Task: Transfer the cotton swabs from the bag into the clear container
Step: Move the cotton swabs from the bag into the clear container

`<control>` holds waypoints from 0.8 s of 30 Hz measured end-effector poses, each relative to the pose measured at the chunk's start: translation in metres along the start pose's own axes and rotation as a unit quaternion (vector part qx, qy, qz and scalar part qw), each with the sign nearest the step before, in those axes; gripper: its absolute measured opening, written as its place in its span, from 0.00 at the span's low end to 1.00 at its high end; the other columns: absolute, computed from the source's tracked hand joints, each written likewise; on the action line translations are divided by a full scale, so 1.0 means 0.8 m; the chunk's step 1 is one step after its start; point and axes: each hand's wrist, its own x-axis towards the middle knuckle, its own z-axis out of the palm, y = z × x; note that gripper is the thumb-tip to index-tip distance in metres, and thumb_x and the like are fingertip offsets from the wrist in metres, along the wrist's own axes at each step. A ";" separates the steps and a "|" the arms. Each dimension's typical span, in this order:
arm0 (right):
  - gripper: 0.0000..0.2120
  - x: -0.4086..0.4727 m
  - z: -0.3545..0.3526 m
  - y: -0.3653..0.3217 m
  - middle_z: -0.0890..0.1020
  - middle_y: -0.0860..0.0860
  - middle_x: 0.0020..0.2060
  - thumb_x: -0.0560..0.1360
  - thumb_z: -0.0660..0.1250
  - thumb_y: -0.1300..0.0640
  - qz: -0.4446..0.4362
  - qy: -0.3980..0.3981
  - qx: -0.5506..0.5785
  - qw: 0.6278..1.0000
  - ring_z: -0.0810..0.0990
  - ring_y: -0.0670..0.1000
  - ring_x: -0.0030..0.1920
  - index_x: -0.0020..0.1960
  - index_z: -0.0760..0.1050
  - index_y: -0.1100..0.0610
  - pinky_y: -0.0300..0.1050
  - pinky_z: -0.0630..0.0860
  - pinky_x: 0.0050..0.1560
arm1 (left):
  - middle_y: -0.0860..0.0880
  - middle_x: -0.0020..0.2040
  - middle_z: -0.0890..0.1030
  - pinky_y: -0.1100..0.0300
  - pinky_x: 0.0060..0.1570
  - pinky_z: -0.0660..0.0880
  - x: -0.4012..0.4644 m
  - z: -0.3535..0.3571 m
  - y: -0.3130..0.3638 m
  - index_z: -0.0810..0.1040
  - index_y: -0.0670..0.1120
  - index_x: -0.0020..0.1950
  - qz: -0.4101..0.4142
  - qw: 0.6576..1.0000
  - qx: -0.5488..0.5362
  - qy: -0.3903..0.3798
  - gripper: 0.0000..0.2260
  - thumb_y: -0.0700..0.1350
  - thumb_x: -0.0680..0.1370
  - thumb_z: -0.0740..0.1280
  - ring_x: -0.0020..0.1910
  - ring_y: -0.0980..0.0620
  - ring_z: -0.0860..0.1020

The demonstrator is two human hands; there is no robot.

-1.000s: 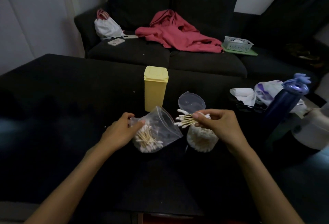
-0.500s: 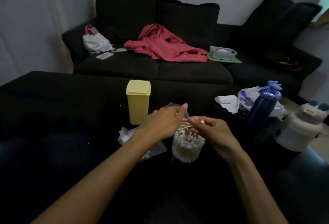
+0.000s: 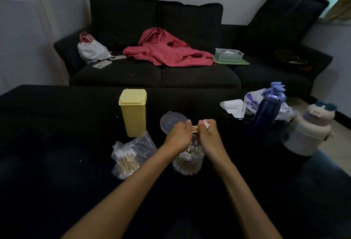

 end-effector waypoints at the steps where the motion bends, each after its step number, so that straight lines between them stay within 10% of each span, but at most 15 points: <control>1: 0.07 -0.002 -0.001 0.000 0.74 0.48 0.43 0.82 0.51 0.50 -0.017 0.004 -0.032 0.999 0.74 0.43 0.41 0.54 0.63 0.52 0.39 0.71 0.40 | 0.49 0.36 0.74 0.62 0.33 0.67 -0.001 0.000 0.000 0.73 0.45 0.45 0.004 1.000 -0.005 -0.004 0.18 0.51 0.84 0.48 0.34 0.55 0.72; 5: 0.10 -0.002 -0.010 -0.003 0.76 0.48 0.40 0.81 0.53 0.49 -0.069 0.005 -0.062 0.996 0.76 0.45 0.40 0.51 0.68 0.53 0.40 0.72 0.40 | 0.50 0.37 0.73 0.63 0.36 0.67 -0.006 -0.005 -0.001 0.72 0.47 0.42 0.044 0.997 -0.055 -0.008 0.18 0.50 0.84 0.48 0.36 0.57 0.72; 10: 0.11 -0.006 -0.024 -0.013 0.81 0.48 0.36 0.72 0.69 0.55 -0.019 -0.111 0.210 0.971 0.76 0.41 0.31 0.54 0.77 0.56 0.33 0.73 0.33 | 0.52 0.35 0.69 0.65 0.31 0.64 -0.007 -0.024 -0.002 0.74 0.44 0.52 0.049 0.986 -0.154 -0.028 0.17 0.51 0.84 0.50 0.32 0.59 0.68; 13: 0.20 -0.010 -0.031 -0.022 0.84 0.45 0.37 0.66 0.70 0.57 0.005 -0.184 0.301 0.936 0.81 0.40 0.35 0.58 0.76 0.55 0.31 0.76 0.35 | 0.53 0.29 0.65 0.69 0.23 0.61 -0.009 -0.031 0.002 0.72 0.46 0.41 0.026 0.964 -0.261 -0.053 0.17 0.51 0.84 0.51 0.24 0.61 0.63; 24: 0.03 0.004 -0.044 -0.015 0.82 0.49 0.32 0.72 0.70 0.59 0.025 -0.085 0.099 0.991 0.79 0.42 0.30 0.46 0.81 0.58 0.30 0.77 0.34 | 0.51 0.37 0.71 0.62 0.33 0.65 0.004 -0.023 -0.004 0.72 0.46 0.49 0.007 0.988 -0.112 -0.107 0.14 0.52 0.83 0.51 0.33 0.57 0.68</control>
